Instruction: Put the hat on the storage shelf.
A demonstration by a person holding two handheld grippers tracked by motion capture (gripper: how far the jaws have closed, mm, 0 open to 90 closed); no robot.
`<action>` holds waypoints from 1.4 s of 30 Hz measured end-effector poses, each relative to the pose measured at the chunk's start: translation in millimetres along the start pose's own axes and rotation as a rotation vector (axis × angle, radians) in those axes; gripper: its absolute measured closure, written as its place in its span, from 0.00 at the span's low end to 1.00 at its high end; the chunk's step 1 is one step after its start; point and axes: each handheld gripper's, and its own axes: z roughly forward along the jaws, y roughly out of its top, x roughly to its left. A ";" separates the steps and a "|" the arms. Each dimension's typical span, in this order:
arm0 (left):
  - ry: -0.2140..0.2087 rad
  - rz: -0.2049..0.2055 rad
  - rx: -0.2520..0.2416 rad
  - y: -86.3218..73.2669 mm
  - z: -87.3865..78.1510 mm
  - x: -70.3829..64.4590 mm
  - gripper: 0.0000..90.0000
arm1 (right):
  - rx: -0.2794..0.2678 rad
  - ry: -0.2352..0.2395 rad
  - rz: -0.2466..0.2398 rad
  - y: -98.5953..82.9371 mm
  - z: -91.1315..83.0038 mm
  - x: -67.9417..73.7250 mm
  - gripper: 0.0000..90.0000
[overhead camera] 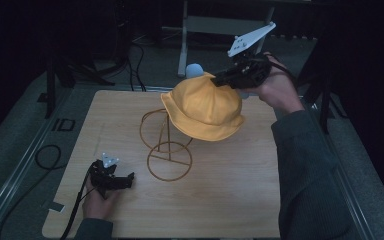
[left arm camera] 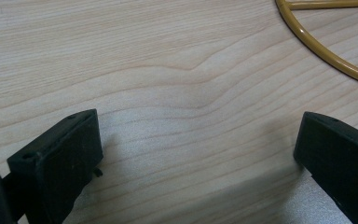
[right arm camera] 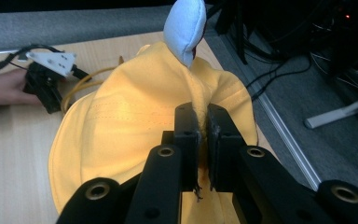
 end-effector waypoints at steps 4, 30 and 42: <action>0.000 0.000 0.000 0.0 0.0 -0.1 0.01 | -0.001 0.010 -0.006 4.8 6.3 3.7 0.93; 0.000 0.000 0.000 0.0 0.0 0.0 0.01 | 0.018 0.058 -0.055 34.1 50.0 25.6 0.93; 0.001 0.002 -0.001 0.0 0.0 0.2 0.01 | 0.038 0.071 -0.072 40.9 65.8 33.5 0.93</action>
